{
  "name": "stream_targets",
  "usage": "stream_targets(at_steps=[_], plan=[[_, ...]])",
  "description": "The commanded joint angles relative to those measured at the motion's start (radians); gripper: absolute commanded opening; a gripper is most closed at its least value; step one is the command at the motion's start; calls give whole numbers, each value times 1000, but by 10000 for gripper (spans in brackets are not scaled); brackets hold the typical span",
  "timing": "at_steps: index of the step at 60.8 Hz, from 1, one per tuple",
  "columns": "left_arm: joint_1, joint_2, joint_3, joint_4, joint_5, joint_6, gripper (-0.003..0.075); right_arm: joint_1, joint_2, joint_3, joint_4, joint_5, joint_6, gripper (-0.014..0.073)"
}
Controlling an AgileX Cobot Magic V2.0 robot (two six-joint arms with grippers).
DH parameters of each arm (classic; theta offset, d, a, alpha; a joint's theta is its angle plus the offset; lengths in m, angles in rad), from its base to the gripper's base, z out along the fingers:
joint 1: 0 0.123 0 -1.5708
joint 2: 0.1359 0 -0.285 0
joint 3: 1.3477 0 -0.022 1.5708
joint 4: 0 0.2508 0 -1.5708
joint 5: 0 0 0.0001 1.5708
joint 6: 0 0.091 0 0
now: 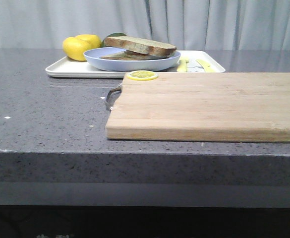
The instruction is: Place bread and move sandwich to tray
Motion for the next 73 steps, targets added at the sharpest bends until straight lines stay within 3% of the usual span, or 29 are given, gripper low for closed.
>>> stream_targets(at_steps=[1,60,73], plan=[[3,-23,2,-8,-97,-5,-20,3,8,-28,0,-81,-1,-60],[3,-23,2,-8,-104,-5,-20,3,8,-26,-6,-86,-2,-60],[3,-23,2,-8,-104,-5,-20,-14,-24,120,-29,-321,25,-60]])
